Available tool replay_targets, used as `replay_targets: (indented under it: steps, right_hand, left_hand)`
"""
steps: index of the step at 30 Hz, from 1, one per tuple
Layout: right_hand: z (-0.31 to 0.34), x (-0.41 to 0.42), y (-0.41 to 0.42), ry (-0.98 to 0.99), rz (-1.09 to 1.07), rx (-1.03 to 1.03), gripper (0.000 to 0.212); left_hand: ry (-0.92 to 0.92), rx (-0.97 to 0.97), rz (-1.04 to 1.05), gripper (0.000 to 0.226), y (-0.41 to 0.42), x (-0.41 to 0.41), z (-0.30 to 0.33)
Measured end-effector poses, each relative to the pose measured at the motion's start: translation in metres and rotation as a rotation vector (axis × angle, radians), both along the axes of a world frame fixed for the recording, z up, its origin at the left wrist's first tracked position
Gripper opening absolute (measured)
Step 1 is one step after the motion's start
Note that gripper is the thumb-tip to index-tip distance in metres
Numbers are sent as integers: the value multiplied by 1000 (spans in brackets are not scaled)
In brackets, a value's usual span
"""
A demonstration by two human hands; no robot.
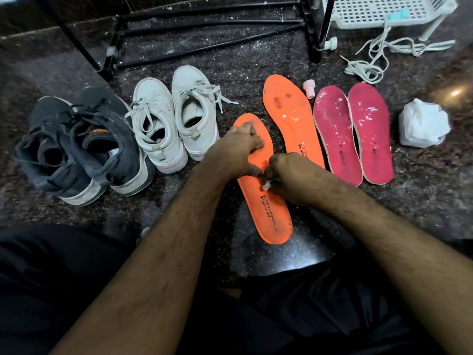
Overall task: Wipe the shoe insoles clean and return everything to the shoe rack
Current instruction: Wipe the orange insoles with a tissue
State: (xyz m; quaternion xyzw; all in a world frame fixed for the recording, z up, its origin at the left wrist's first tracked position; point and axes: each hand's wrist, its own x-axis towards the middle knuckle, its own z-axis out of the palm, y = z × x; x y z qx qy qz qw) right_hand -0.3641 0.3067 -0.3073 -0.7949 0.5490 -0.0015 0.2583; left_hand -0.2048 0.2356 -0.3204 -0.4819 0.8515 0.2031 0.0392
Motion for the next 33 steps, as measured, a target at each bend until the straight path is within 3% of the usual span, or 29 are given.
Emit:
replay_targets:
  steps: [12, 16, 19, 24, 33]
  right_hand:
    - [36, -20, 12, 230, -7, 215, 12]
    - [54, -42, 8, -137, -336, -73, 20]
    - [38, -29, 5, -208, -307, -18, 17]
    - [9, 3, 11, 15, -65, 58, 19]
    - [29, -17, 18, 199, -69, 256, 21]
  left_hand:
    - [-10, 22, -8, 79, 1, 0, 2]
    - [-32, 11, -3, 80, -2, -2, 2]
    - [-12, 23, 4, 79, -4, -2, 3]
    - [-4, 21, 3, 77, -2, 1, 1]
    - [-3, 18, 3, 75, -2, 0, 1]
